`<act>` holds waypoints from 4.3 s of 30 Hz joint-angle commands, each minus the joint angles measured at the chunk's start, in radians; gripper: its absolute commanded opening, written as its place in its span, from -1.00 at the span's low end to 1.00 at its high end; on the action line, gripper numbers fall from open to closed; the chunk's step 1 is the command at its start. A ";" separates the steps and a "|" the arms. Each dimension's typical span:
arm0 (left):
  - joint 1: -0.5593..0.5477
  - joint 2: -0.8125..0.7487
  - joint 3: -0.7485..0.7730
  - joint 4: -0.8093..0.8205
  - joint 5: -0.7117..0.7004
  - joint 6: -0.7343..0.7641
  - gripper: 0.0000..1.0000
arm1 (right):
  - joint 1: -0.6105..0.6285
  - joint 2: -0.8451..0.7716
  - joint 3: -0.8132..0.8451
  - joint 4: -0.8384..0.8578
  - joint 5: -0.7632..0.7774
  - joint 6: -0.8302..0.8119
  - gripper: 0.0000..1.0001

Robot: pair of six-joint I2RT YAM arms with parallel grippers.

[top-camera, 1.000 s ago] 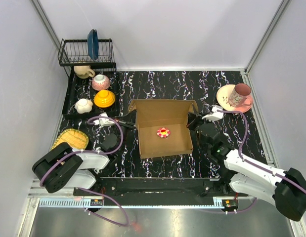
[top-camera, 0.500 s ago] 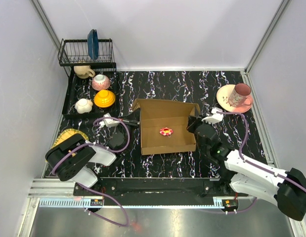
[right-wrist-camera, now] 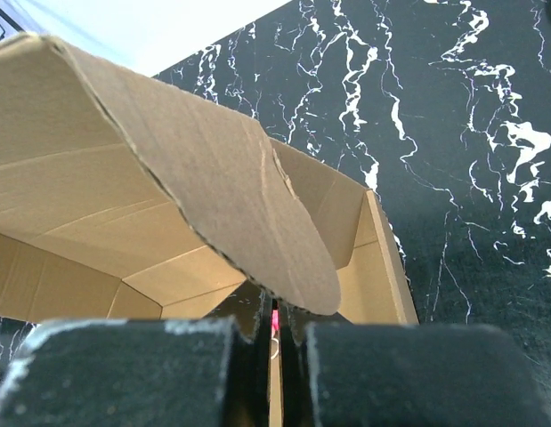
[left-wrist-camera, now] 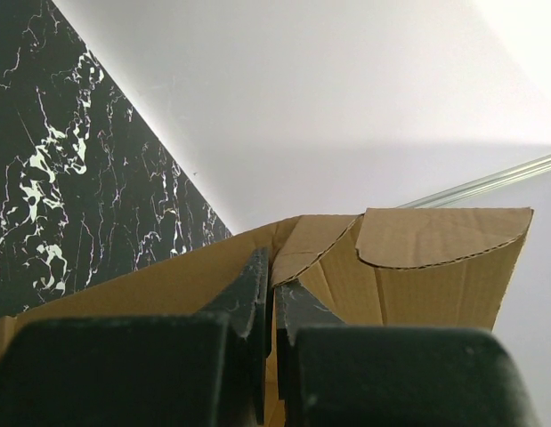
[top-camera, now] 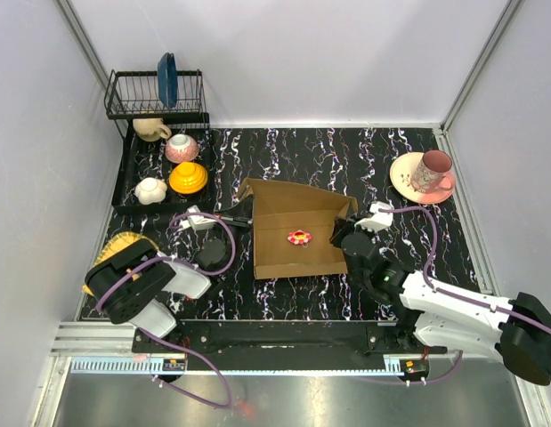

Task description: Fold the paper box

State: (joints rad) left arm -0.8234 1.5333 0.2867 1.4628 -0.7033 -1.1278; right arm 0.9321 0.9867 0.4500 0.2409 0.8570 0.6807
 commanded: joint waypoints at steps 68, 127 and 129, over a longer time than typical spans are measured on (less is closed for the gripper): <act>-0.183 0.070 -0.274 0.203 0.116 0.267 -0.81 | 0.071 -0.479 0.081 -0.629 -0.134 -0.124 0.27; -0.215 -0.493 0.187 -0.860 -0.007 0.560 0.08 | -0.262 0.138 0.202 -0.428 -0.582 -0.239 -0.15; -0.151 -0.477 0.200 -0.854 0.031 0.547 0.09 | -0.262 0.094 0.214 -0.442 -0.610 -0.254 -0.14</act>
State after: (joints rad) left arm -1.0637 1.0348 0.4244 0.5522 -0.6964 -0.6022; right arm 0.6765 1.1759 0.6147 -0.1993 0.2905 0.4423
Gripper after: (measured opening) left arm 0.537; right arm 0.426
